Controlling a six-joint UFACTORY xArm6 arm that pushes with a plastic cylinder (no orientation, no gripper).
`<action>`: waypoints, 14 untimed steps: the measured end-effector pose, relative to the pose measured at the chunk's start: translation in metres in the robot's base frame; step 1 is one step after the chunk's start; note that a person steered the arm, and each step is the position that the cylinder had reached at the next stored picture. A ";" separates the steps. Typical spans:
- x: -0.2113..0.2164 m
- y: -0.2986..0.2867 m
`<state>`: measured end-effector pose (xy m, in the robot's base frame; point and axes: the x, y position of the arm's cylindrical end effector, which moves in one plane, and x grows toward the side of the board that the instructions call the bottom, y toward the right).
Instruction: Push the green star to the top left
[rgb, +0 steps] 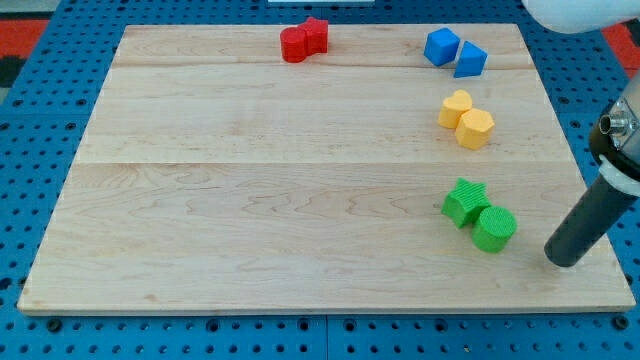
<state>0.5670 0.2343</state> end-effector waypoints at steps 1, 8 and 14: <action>0.000 -0.002; -0.077 -0.079; -0.123 -0.097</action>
<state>0.4441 0.1371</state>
